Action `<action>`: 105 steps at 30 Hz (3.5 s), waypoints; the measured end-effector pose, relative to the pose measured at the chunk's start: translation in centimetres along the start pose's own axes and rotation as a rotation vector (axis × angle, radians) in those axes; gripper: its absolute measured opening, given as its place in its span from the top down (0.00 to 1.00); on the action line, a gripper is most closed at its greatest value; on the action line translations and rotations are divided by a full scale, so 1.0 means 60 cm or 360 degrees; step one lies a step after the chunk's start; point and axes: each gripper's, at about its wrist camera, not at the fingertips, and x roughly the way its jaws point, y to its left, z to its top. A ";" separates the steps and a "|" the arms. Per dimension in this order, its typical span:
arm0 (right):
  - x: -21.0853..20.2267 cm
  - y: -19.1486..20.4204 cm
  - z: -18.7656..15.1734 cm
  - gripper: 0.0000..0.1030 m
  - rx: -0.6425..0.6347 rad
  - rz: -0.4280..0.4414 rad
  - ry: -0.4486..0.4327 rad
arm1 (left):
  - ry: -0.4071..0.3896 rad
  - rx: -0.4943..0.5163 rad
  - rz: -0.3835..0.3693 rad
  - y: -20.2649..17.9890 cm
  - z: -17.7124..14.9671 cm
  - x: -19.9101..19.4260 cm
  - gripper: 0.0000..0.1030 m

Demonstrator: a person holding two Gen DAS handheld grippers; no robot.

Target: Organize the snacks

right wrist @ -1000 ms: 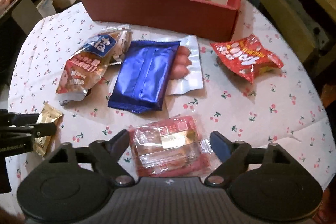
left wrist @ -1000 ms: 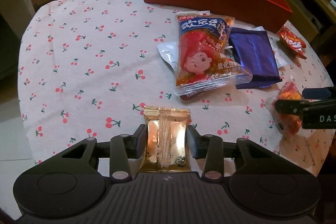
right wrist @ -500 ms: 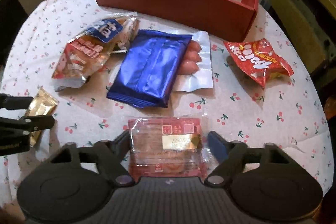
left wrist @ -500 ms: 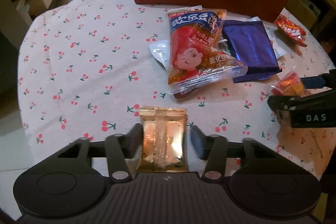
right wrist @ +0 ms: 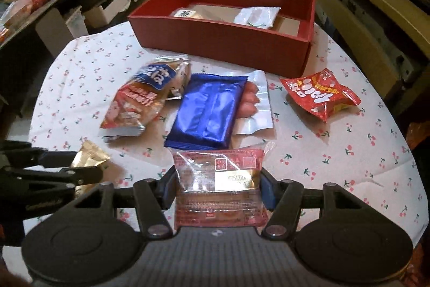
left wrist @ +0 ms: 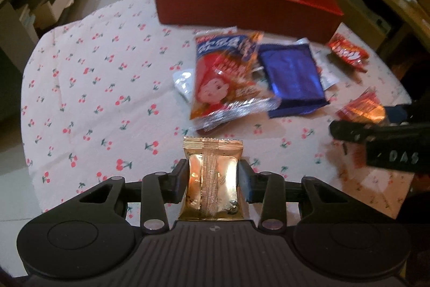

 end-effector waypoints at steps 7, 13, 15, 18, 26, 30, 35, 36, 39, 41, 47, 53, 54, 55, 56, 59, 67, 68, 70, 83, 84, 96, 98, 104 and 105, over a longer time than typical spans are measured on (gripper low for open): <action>-0.030 0.001 0.005 0.33 0.0057 0.0038 -0.0090 | -0.0118 -0.0009 -0.0012 -0.022 0.025 -0.034 0.54; -0.057 -0.010 0.039 0.33 0.0134 0.0080 -0.0221 | -0.0240 0.0035 -0.0004 -0.049 0.076 -0.073 0.54; -0.062 -0.017 0.059 0.33 0.0174 0.0074 -0.0274 | -0.0287 0.0048 -0.0010 -0.054 0.104 -0.078 0.54; -0.060 -0.034 0.092 0.33 0.0223 0.0052 -0.0327 | -0.0330 0.0041 -0.0050 -0.054 0.147 -0.073 0.54; -0.018 -0.067 0.186 0.33 0.0282 -0.0008 -0.0346 | -0.0381 0.0011 -0.0085 -0.047 0.250 -0.026 0.54; 0.009 -0.081 0.232 0.33 0.0307 -0.0031 -0.0350 | -0.0397 -0.0001 -0.0063 -0.043 0.292 0.002 0.54; 0.052 -0.093 0.278 0.33 0.0315 -0.0064 -0.0348 | -0.0388 -0.0025 -0.0048 -0.034 0.332 0.038 0.54; 0.059 -0.095 0.284 0.33 0.0321 -0.0068 -0.0343 | -0.0388 -0.0022 -0.0038 -0.034 0.338 0.045 0.54; 0.081 -0.106 0.298 0.33 0.0344 -0.0089 -0.0336 | -0.0381 -0.0028 -0.0027 -0.035 0.351 0.066 0.54; 0.093 -0.111 0.304 0.33 0.0344 -0.0104 -0.0326 | -0.0378 -0.0027 -0.0026 -0.034 0.357 0.077 0.54; 0.128 -0.115 0.316 0.33 0.0331 -0.0120 -0.0291 | -0.0356 -0.0034 0.0013 -0.031 0.363 0.105 0.54; 0.149 -0.115 0.317 0.33 0.0322 -0.0120 -0.0275 | -0.0327 -0.0054 0.0020 -0.026 0.363 0.121 0.54; 0.150 -0.115 0.316 0.33 0.0320 -0.0121 -0.0274 | -0.0326 -0.0055 0.0017 -0.027 0.363 0.121 0.54; 0.150 -0.116 0.315 0.32 0.0321 -0.0124 -0.0276 | -0.0329 -0.0056 0.0014 -0.027 0.362 0.121 0.53; 0.150 -0.116 0.315 0.32 0.0325 -0.0126 -0.0281 | -0.0331 -0.0054 0.0017 -0.027 0.362 0.121 0.52; 0.149 -0.117 0.316 0.31 0.0332 -0.0128 -0.0281 | -0.0333 -0.0058 0.0013 -0.027 0.362 0.119 0.47; 0.152 -0.118 0.318 0.30 0.0336 -0.0136 -0.0257 | -0.0339 -0.0062 0.0015 -0.029 0.360 0.114 0.42; 0.152 -0.119 0.319 0.29 0.0341 -0.0133 -0.0257 | -0.0340 -0.0064 0.0014 -0.029 0.361 0.113 0.41; 0.152 -0.120 0.320 0.29 0.0341 -0.0131 -0.0256 | -0.0337 -0.0068 0.0016 -0.028 0.361 0.112 0.41; 0.126 -0.110 0.312 0.27 0.0313 -0.0136 -0.0300 | -0.0333 -0.0075 0.0012 -0.024 0.332 0.089 0.32; 0.122 -0.107 0.308 0.27 0.0307 -0.0138 -0.0307 | -0.0332 -0.0078 0.0010 -0.023 0.329 0.086 0.32; 0.072 -0.064 0.251 0.27 0.0248 -0.0094 -0.0306 | -0.0260 -0.0059 0.0028 -0.015 0.248 0.053 0.28; 0.062 -0.058 0.240 0.27 0.0249 -0.0078 -0.0310 | -0.0240 -0.0083 0.0016 -0.009 0.235 0.052 0.28; 0.041 -0.043 0.205 0.27 0.0246 -0.0030 -0.0276 | -0.0160 -0.0098 -0.0013 -0.003 0.199 0.057 0.23; 0.039 -0.040 0.200 0.27 0.0244 -0.0025 -0.0266 | -0.0146 -0.0097 -0.0013 -0.003 0.193 0.060 0.23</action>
